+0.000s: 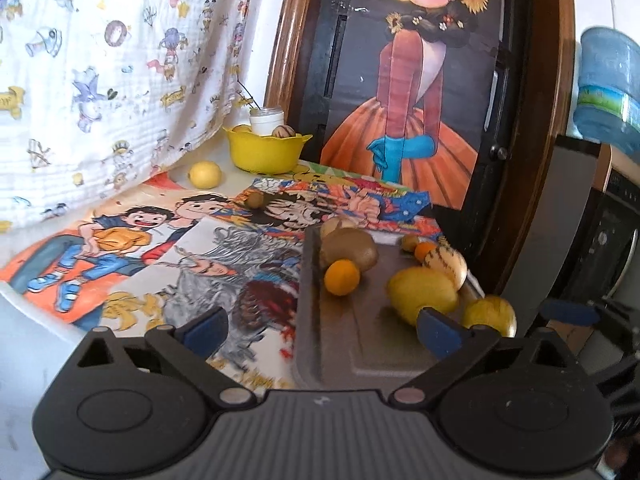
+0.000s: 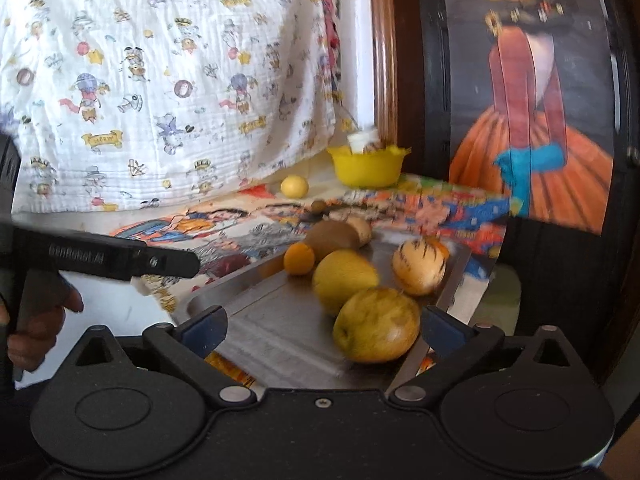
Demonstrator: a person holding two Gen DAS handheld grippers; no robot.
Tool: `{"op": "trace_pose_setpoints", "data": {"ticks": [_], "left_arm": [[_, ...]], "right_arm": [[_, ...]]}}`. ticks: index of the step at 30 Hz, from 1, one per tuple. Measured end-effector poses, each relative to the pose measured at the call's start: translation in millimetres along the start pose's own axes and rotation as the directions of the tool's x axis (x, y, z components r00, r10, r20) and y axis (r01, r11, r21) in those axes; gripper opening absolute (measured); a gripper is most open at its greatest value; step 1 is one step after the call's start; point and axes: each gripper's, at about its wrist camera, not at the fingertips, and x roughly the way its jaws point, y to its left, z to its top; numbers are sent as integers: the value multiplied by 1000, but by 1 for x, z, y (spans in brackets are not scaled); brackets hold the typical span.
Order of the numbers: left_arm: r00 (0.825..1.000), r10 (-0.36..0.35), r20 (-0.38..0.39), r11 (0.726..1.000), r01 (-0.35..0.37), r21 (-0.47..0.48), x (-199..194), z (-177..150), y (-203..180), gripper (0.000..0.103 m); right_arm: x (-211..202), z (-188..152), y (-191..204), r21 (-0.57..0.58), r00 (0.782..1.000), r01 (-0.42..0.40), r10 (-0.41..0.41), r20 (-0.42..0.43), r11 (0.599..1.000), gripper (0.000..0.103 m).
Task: Organize fruits
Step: 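Lower both pears onto the tray and open both tools, then withdraw both open tools from the tray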
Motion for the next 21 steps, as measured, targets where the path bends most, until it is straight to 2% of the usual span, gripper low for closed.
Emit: {"op": "trace_pose_setpoints", "data": {"ticks": [3, 9, 17, 21], "left_arm": [[1000, 10, -25, 999, -9, 45, -7, -7, 1, 103], [997, 19, -78, 997, -14, 75, -17, -22, 3, 103], [992, 63, -112, 997, -57, 52, -29, -29, 11, 103], [989, 86, -118, 996, -82, 32, -34, -28, 16, 103]], "right_arm": [[-1, 0, -2, 64, 998, -11, 15, -65, 998, 102], [-4, -2, 5, 60, 989, 24, -15, -148, 998, 102], [2, -5, 15, 45, 967, 32, -20, -255, 998, 102], [2, -4, 19, 52, 960, 21, -6, -281, 998, 102]]}}
